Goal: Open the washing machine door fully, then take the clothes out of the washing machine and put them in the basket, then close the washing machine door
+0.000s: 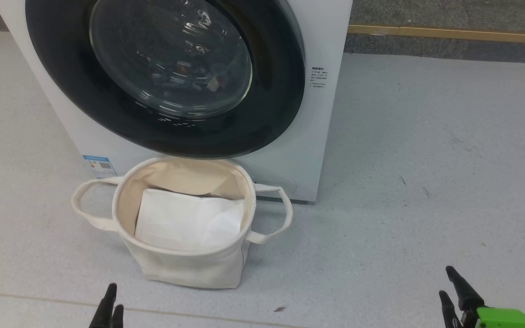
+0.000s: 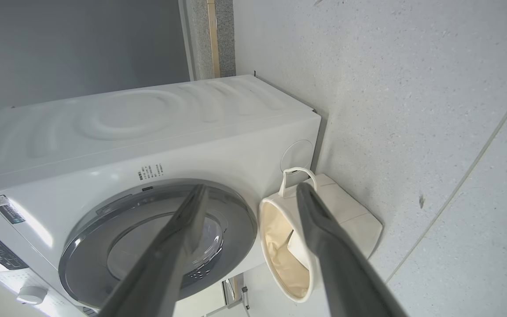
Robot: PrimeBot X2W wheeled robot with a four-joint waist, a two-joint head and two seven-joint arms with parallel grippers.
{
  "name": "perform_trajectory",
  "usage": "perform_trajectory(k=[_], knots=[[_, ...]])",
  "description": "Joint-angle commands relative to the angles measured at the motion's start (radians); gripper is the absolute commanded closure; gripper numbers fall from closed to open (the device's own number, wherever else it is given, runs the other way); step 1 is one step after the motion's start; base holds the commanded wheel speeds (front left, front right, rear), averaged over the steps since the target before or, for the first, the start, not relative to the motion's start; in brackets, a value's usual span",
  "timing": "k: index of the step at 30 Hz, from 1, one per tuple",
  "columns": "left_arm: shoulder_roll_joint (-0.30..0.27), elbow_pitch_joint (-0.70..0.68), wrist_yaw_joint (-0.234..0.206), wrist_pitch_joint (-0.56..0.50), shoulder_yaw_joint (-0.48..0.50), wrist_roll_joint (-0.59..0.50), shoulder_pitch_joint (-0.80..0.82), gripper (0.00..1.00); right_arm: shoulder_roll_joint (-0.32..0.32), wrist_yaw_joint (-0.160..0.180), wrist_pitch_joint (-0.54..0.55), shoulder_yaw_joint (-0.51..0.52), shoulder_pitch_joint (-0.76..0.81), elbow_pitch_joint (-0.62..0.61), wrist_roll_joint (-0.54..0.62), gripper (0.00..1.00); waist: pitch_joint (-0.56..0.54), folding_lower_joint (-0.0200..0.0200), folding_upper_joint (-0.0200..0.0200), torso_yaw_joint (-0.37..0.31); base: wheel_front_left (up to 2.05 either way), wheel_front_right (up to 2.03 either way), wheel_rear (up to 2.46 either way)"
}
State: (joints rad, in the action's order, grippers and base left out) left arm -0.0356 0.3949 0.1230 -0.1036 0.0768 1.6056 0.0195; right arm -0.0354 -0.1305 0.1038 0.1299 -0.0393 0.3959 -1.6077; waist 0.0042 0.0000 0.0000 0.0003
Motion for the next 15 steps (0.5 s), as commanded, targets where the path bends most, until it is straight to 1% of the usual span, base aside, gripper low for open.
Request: perform_trajectory(k=[1, 4, 9, 15], knots=[[-0.004, -0.028, 0.0, 0.009, 0.004, -0.004, 0.032, 0.0, -0.002, 0.0, -0.01, -0.008, -0.032, -0.028, -0.001, 0.0, 0.001, 0.0005, 0.0, 0.001, 0.0, 0.0, 0.0], [-0.005, -0.027, 0.001, 0.017, 0.007, -0.007, 0.038, 0.0, -0.002, 0.0, -0.019, -0.015, -0.038, -0.028, -0.002, 0.0, -0.002, 0.0023, 0.0, 0.002, 0.0, 0.0, 0.0], [-0.01, -0.028, 0.001, 0.031, 0.011, -0.018, 0.047, 0.0, -0.003, 0.0, -0.033, -0.024, -0.049, -0.029, 0.007, 0.0, 0.0, 0.0002, 0.0, 0.004, 0.0, 0.0, 0.0], [-0.02, -0.03, 0.001, 0.047, 0.011, -0.045, 0.059, 0.0, -0.003, 0.0, -0.048, -0.032, -0.063, -0.032, 0.026, 0.0, 0.0, 0.0001, 0.0, 0.006, 0.0, 0.0, 0.0]])
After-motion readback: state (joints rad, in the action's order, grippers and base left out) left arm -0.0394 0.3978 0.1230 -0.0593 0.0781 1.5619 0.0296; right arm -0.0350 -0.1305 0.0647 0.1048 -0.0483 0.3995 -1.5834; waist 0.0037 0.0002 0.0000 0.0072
